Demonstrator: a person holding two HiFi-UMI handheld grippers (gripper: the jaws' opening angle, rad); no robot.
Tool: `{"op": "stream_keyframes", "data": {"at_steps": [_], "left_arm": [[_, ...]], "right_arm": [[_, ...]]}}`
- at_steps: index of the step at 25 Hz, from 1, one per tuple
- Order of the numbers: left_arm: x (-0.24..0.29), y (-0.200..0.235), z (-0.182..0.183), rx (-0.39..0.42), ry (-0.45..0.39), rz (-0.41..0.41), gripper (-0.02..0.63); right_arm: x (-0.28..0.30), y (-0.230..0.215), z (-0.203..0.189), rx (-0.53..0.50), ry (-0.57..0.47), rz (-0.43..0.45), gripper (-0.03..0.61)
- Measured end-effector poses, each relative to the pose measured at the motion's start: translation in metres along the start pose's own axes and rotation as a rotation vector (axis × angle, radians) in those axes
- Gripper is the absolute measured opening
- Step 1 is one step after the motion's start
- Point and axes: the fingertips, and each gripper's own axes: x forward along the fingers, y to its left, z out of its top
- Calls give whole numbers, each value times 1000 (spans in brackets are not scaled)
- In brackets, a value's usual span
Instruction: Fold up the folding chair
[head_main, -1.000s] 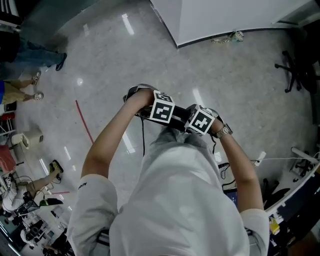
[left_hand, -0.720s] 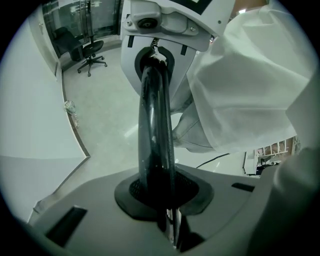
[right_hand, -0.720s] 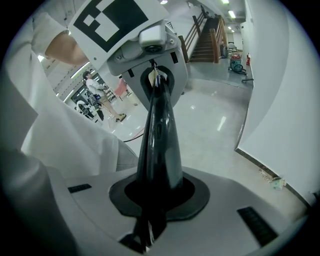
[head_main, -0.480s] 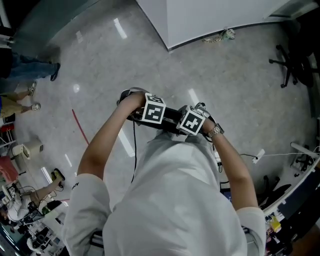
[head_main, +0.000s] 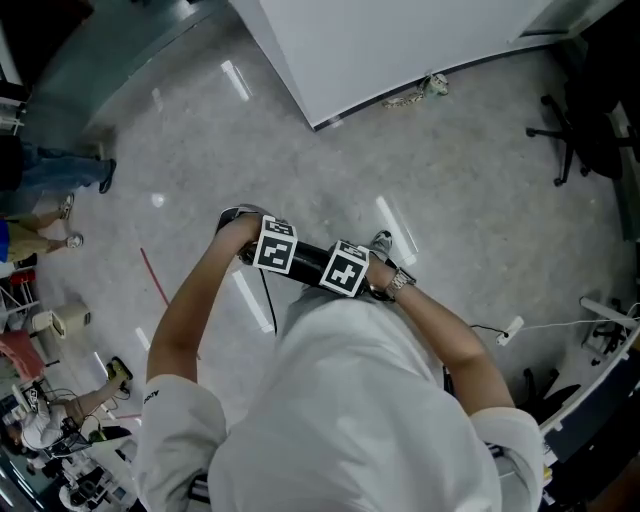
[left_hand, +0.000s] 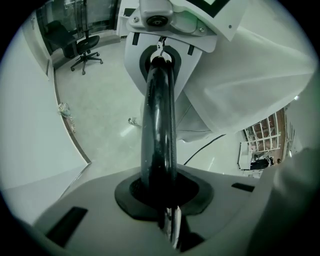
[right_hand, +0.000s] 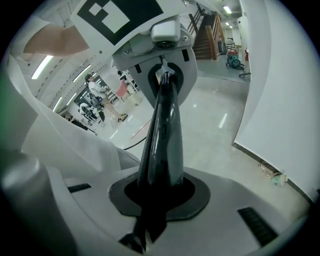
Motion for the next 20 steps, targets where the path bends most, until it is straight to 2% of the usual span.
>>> {"op": "stream_keyframes", "data": {"at_steps": [4, 6, 8, 14, 20], "left_arm": [[-11, 18, 15, -55, -25, 10, 58], [-21, 31, 24, -104, -51, 43, 57], [-30, 55, 34, -111, -47, 72, 57], [-47, 92, 72, 69, 41, 34, 55], [-62, 116, 91, 100, 68, 7, 52]], "right_arm": [[-18, -24, -10, -25, 9, -9, 52], [-32, -41, -14, -66, 12, -30, 51], [-46, -63, -21, -72, 15, -41, 48], [-73, -78, -53, 55, -22, -28, 63], [-94, -100, -67, 144, -41, -63, 57]]}}
